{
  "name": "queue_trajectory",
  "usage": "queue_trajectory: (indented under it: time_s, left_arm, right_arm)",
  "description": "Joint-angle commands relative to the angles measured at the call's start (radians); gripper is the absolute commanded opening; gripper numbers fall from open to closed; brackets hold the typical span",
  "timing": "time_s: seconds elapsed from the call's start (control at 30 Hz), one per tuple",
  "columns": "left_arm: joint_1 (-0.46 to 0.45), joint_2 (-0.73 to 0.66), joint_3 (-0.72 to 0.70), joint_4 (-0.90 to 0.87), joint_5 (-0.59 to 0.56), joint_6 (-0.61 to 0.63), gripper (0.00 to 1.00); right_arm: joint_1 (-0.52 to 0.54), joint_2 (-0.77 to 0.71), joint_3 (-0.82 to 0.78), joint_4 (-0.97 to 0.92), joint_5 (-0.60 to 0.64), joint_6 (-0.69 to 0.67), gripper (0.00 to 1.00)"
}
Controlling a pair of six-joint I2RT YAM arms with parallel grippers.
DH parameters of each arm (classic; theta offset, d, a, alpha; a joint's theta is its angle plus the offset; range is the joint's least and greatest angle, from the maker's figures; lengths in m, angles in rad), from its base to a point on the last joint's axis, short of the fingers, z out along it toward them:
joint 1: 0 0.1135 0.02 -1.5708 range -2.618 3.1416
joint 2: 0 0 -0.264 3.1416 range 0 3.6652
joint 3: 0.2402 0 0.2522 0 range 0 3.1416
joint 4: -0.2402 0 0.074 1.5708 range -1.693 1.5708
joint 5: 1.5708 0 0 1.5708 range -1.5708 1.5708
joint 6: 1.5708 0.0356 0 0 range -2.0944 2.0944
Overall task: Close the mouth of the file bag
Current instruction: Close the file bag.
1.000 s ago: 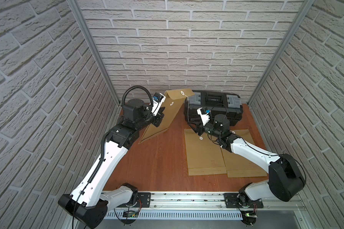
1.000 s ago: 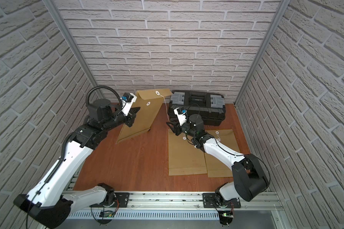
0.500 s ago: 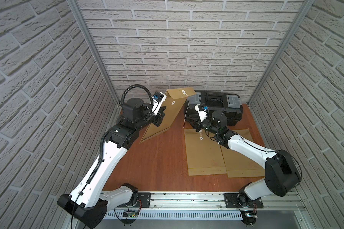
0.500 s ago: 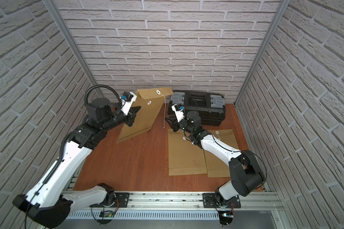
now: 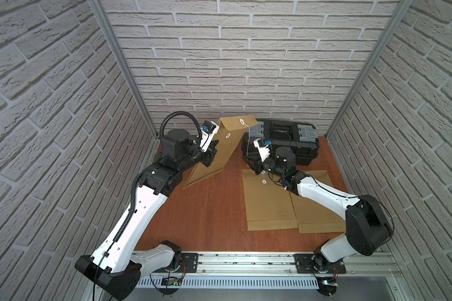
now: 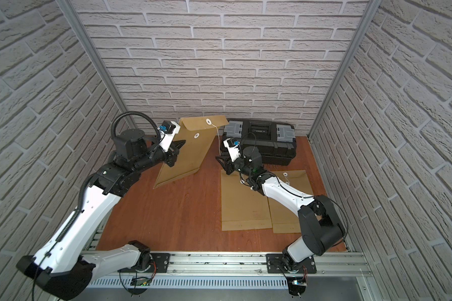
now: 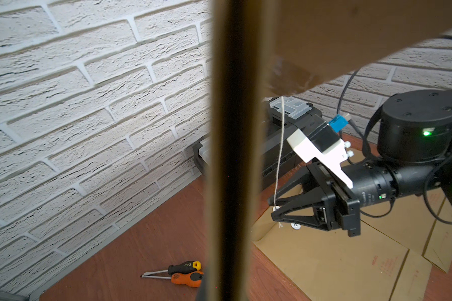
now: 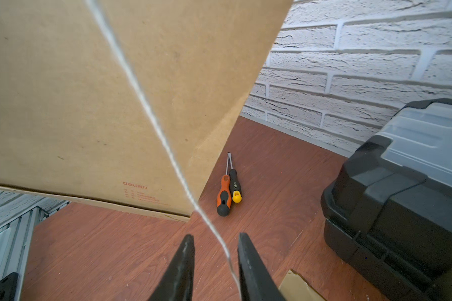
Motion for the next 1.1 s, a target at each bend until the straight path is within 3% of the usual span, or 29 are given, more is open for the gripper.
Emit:
queue_trajectory:
  time_s: [0.0, 0.27, 0.43, 0.57, 0.67, 0.8, 1.07]
  left_arm:
    - [-0.007, -0.009, 0.041, 0.035, 0.012, -0.019, 0.00]
    - [-0.008, -0.011, 0.044, 0.032, 0.011, -0.022, 0.00]
    - [-0.007, -0.008, 0.045, 0.032, 0.015, -0.026, 0.00]
    - [-0.006, -0.007, 0.041, 0.038, 0.013, -0.045, 0.00]
    - [0.009, 0.005, 0.030, 0.053, 0.040, -0.113, 0.00]
    - [0.051, 0.032, -0.038, 0.115, 0.167, -0.229, 0.00]
    - [0.115, 0.054, -0.134, 0.249, 0.338, -0.368, 0.00]
  right_arm:
    - [0.008, 0.012, 0.039, 0.043, 0.004, -0.001, 0.28]
    - [0.019, 0.019, 0.045, 0.044, 0.013, -0.009, 0.15]
    - [0.026, 0.014, 0.047, 0.033, 0.035, -0.017, 0.13]
    - [0.048, -0.004, 0.045, 0.008, 0.082, -0.042, 0.03]
    - [0.104, -0.048, 0.047, -0.049, 0.171, -0.117, 0.03]
    - [0.220, -0.097, 0.068, -0.144, 0.295, -0.250, 0.03]
    - [0.442, -0.060, 0.157, -0.255, 0.402, -0.417, 0.03]
